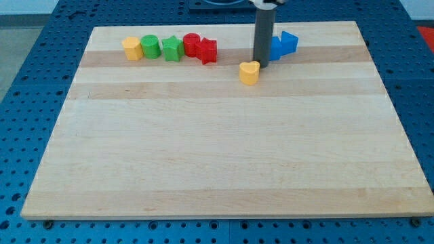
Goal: Push the yellow heart towards the center of the board
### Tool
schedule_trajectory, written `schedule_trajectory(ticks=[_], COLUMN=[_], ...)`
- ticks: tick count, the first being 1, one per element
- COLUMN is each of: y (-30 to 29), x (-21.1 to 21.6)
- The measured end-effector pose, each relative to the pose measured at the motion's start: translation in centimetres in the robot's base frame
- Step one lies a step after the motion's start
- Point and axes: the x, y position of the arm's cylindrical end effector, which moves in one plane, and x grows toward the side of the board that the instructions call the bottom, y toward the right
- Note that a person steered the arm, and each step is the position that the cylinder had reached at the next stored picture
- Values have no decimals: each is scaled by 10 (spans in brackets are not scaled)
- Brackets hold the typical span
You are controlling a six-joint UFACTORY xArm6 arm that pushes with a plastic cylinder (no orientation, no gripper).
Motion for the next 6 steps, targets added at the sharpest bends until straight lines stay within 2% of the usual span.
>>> schedule_trajectory(ticks=[2,3,5,6], y=[64,48,-63,-78], x=[12,18,18,18])
